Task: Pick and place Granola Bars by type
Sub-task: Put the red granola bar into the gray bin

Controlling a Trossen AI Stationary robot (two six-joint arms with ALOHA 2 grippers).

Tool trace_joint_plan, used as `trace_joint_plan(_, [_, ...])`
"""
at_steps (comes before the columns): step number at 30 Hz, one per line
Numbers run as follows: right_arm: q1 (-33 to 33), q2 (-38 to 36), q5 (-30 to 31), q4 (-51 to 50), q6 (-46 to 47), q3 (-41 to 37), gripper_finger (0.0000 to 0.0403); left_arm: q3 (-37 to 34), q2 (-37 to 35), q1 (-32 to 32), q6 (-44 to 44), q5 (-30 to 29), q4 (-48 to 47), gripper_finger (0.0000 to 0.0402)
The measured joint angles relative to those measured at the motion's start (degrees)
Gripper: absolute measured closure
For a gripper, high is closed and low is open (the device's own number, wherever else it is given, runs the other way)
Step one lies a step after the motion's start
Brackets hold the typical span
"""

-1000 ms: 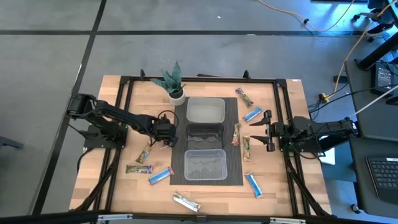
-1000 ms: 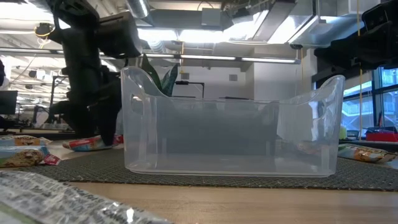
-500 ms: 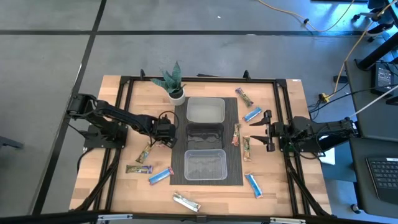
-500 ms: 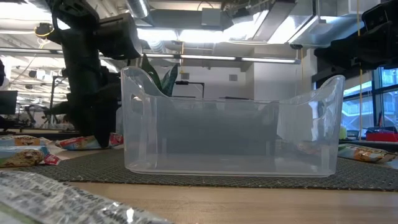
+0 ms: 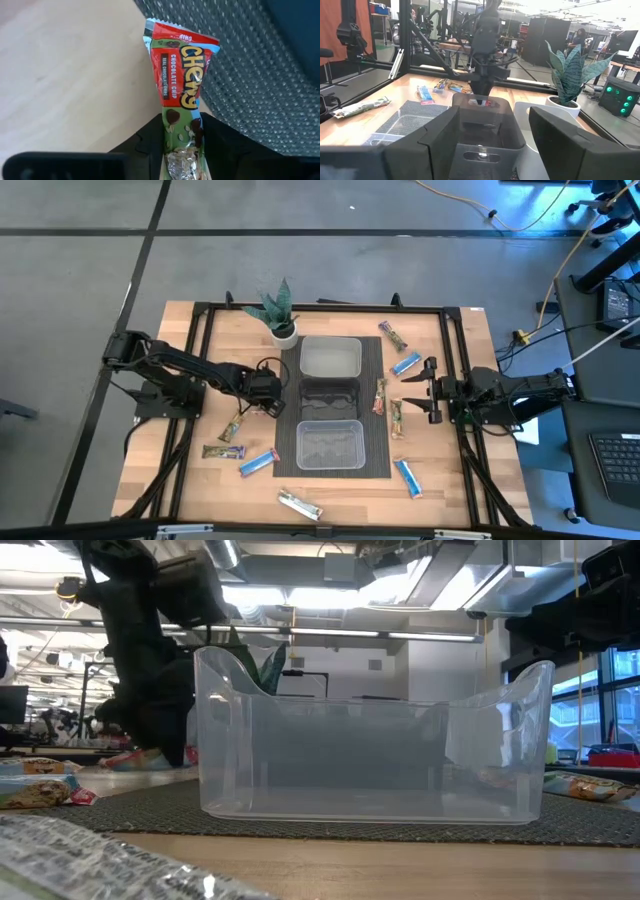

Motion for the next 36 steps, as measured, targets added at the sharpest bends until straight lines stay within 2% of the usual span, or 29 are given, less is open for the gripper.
trace_joint_plan(6, [0.0,0.0,0.0,0.0,0.0,0.0,0.0161,0.0,-3.0,0.8,2.1,-1.0,-0.3,0.0303])
trace_joint_plan(13, [0.0,0.0,0.0,0.0,0.0,0.0,0.0161,0.1,-10.6,3.2,6.6,-0.9,2.5,0.0304])
trace_joint_plan(16, [0.0,0.0,0.0,0.0,0.0,0.0,0.0161,0.1,-14.5,4.3,13.1,0.3,9.6,0.0304])
trace_joint_plan(22, [0.0,0.0,0.0,0.0,0.0,0.0,0.0161,0.2,-18.3,6.3,31.7,4.5,31.0,0.0304])
trace_joint_plan(24, [0.0,0.0,0.0,0.0,0.0,0.0,0.0161,0.9,-18.3,7.6,35.3,5.5,34.0,0.0304])
trace_joint_plan(28, [0.0,0.0,0.0,0.0,0.0,0.0,0.0161,4.7,-16.0,11.5,39.7,5.6,30.6,0.0304])
trace_joint_plan(32, [0.0,0.0,0.0,0.0,0.0,0.0,0.0161,9.3,-10.7,15.1,45.5,5.8,28.6,0.0304])
trace_joint_plan(36, [0.0,0.0,0.0,0.0,0.0,0.0,0.0161,14.5,-4.0,18.2,49.9,9.0,25.9,0.0304])
